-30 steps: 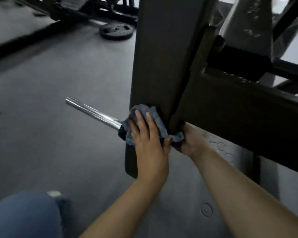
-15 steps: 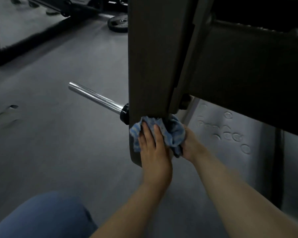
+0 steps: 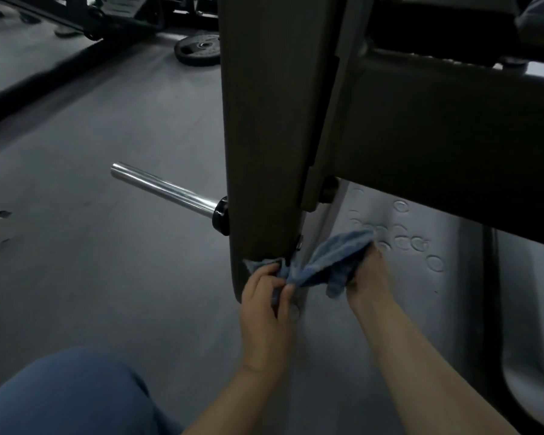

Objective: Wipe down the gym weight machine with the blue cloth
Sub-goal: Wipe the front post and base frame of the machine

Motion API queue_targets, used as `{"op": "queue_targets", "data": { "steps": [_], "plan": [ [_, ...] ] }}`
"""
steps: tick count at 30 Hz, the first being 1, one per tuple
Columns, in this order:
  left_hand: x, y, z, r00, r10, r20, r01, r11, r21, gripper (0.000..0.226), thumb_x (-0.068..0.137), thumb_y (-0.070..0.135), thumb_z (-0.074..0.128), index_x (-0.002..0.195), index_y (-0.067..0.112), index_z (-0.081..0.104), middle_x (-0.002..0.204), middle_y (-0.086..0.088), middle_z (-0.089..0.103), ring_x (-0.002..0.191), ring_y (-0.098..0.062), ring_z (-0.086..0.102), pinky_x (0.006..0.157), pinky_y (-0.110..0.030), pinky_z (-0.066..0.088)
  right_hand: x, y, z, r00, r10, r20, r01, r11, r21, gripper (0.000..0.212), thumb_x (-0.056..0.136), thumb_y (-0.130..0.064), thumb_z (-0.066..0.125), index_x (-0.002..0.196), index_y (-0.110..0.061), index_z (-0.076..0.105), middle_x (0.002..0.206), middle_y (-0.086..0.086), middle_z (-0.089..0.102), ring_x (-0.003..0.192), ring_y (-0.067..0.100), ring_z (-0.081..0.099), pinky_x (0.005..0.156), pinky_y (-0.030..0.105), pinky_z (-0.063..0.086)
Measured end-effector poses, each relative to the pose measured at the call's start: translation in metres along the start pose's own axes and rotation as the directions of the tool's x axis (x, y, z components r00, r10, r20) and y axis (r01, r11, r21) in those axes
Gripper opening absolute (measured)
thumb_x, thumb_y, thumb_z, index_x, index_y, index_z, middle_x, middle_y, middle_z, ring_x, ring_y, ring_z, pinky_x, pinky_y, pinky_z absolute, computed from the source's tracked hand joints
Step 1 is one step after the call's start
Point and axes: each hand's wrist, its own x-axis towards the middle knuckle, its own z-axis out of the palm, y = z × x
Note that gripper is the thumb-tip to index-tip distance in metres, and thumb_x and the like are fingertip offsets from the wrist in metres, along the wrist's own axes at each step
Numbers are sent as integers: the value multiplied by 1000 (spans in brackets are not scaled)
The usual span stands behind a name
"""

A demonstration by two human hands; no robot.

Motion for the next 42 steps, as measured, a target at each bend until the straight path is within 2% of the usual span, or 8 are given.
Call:
{"op": "queue_targets", "data": {
  "steps": [8, 12, 15, 20, 29, 36, 39, 42],
  "plan": [
    [15, 10, 3, 971, -158, -181, 125, 976, -178, 21, 91, 4, 53, 97, 24, 53, 133, 8, 40, 110, 9, 43, 94, -4, 36, -10, -15, 32, 949, 4, 314, 23, 996, -83, 24, 101, -20, 40, 90, -13, 61, 78, 4, 65, 66, 13, 63, 53, 23, 50],
    [25, 7, 12, 906, -341, -251, 264, 919, -294, 40, 87, 3, 60, 124, 7, 46, 131, -1, 36, 111, -1, 42, 97, -10, 38, -19, -17, 39, 886, 15, 464, 87, 976, -198, 28, 101, -23, 38, 94, -18, 64, 92, 12, 67, 90, 32, 61, 85, 45, 50],
    [27, 0, 15, 789, -531, -308, 445, 840, -309, 36, 80, 13, 70, 105, 12, 43, 116, 0, 31, 107, -17, 45, 92, -26, 42, -19, -15, 41, 858, 102, 503, 107, 924, -368, 40, 102, -32, 32, 106, -5, 61, 98, 40, 54, 78, 55, 51, 74, 59, 48],
    [25, -7, 20, 644, -746, -166, 608, 632, -480, 26, 87, 24, 63, 67, 18, 48, 77, -3, 56, 70, -14, 52, 65, -27, 42, -12, 3, 42, 835, 256, 488, 96, 805, -586, 33, 102, -20, 31, 78, -9, 50, 73, 32, 42, 58, 18, 39, 52, 26, 33],
    [-11, 13, 30, 952, -307, 0, 298, 924, -240, 71, 94, 18, 50, 147, 31, 4, 158, 7, 5, 142, -6, 11, 113, -22, 19, -2, 4, 37, 812, 226, 538, 86, 865, -494, 25, 99, -11, 37, 90, -13, 60, 79, 2, 66, 69, 12, 59, 63, 22, 49],
    [9, 1, 46, 901, -434, 0, 415, 861, -293, 90, 92, 27, 51, 144, 17, -22, 156, 2, -15, 144, -10, 0, 115, -21, 10, -1, 8, 38, 791, 162, 591, 90, 923, -374, 36, 102, -18, 31, 107, 3, 60, 116, 37, 54, 96, 46, 54, 100, 58, 36],
    [9, -14, 53, 911, -411, -29, 395, 891, -225, 94, 91, 27, 53, 139, 16, -27, 155, -2, -18, 145, -13, -2, 119, -31, 9, 7, 28, 35, 796, 229, 560, 75, 882, -466, 44, 102, -23, 31, 117, 16, 47, 108, 46, 47, 92, 61, 46, 90, 67, 39],
    [6, -29, 55, 915, -404, -14, 390, 892, -230, 97, 91, 19, 57, 139, 16, -27, 156, -3, -15, 144, -11, 3, 118, -30, 12, 12, 48, 28, 802, 279, 528, 54, 847, -529, 37, 102, -21, 31, 108, 5, 56, 75, 23, 50, 56, 31, 44, 49, 30, 43]
  ]
}}
